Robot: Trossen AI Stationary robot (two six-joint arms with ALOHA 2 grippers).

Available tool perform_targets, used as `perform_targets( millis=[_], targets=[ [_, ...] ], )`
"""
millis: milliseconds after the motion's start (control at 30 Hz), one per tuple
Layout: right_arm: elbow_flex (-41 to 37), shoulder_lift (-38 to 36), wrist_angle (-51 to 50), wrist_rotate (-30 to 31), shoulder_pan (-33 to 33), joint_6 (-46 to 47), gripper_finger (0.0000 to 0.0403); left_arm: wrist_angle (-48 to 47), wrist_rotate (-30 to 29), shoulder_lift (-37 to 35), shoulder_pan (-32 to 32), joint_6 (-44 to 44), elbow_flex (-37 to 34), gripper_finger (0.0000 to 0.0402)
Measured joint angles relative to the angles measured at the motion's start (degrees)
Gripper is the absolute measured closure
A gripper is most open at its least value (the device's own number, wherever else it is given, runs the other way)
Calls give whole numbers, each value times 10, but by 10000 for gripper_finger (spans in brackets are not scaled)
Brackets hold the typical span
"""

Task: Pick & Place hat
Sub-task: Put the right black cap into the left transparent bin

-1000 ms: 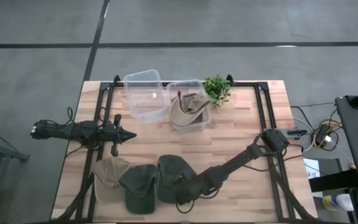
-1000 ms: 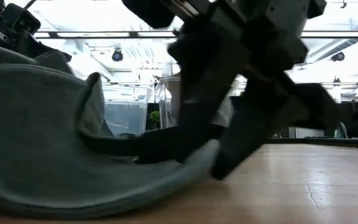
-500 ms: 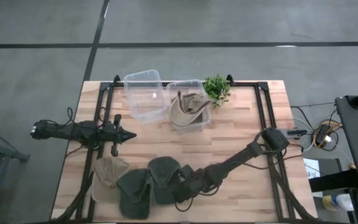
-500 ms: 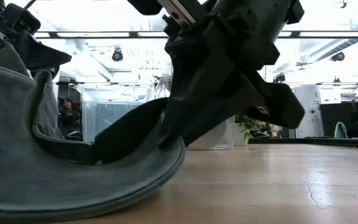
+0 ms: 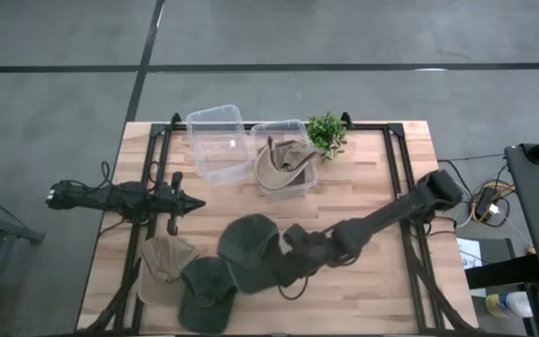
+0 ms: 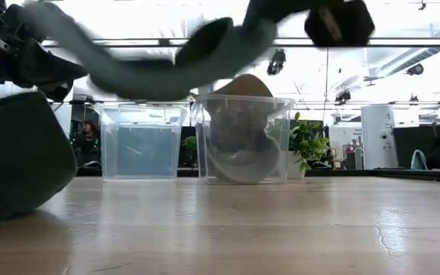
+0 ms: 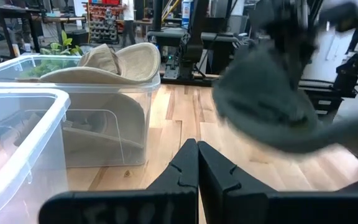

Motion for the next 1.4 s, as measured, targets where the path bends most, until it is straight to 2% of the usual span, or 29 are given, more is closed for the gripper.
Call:
perform_targets(
  millis=[167,333,600,700,1033,1300,1400],
  targets=[
    [0,-57,-1,53,-12,-31,393,0,0,2,0,0,0,402],
    [0,-100,15,93,-41,-100,392,0,0,2,0,0,0,402],
    [0,-128,144,99,-129,-317,391,0,0,2,0,0,0,402],
    [0,-128,189,70,-170,-380,391,0,0,2,0,0,0,402],
    [5,-89,282,-16,-296,-490,390,0,0,2,0,0,0,402],
    [66,-27,277,-107,-360,-509,390,0,0,2,0,0,0,402],
    [112,4,235,-121,-371,-518,390,0,0,2,0,0,0,402]
  ],
)
